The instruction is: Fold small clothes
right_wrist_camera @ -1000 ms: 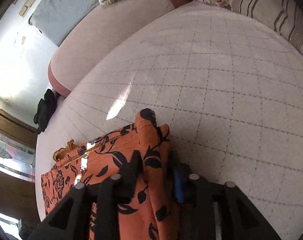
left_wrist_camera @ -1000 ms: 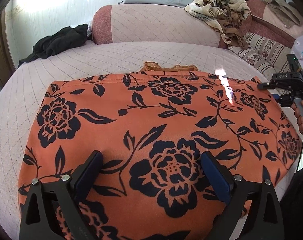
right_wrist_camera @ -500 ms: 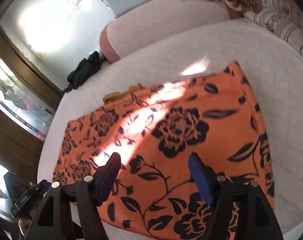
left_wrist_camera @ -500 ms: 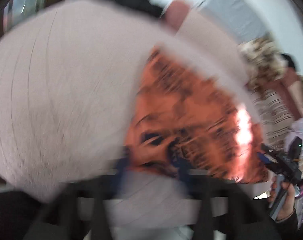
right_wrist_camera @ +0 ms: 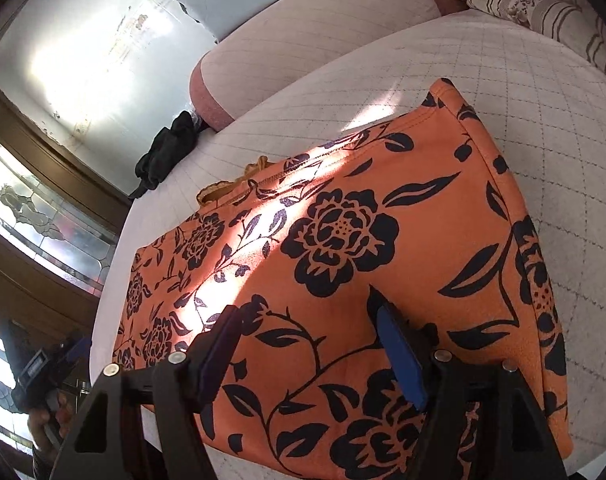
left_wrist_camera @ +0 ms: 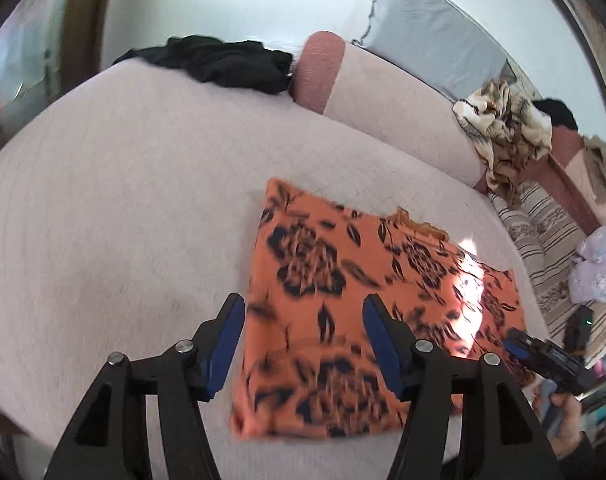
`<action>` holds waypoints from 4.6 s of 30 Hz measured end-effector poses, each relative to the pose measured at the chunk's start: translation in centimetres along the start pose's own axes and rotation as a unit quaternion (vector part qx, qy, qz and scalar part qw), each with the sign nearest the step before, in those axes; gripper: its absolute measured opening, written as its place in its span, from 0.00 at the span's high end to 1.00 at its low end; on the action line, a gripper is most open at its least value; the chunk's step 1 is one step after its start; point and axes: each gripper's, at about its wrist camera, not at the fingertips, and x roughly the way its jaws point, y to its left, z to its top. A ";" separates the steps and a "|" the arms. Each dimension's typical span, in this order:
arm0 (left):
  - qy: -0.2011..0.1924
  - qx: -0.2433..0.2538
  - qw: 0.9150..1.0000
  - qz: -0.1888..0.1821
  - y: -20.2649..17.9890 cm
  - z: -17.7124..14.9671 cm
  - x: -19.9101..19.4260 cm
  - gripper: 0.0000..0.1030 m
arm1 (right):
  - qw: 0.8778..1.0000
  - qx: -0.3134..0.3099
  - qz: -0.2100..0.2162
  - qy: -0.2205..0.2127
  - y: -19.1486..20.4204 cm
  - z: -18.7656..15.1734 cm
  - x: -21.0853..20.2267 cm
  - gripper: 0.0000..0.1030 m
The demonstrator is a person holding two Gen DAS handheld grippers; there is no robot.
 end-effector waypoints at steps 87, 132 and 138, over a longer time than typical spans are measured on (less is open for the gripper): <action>0.055 0.129 0.986 0.092 -11.1 -6.3 3.7 0.26 | 0.956 0.281 0.045 -0.068 -7.5 -5.8 -6.5 0.11; 0.037 0.170 0.978 0.113 -14.9 -6.9 8.4 0.10 | 0.977 0.206 -0.022 -0.053 -6.0 -2.3 -4.4 0.40; 0.030 0.157 0.982 0.103 -14.5 -6.3 6.5 0.10 | 0.979 0.194 -0.033 -0.049 -5.6 -2.1 -4.2 0.39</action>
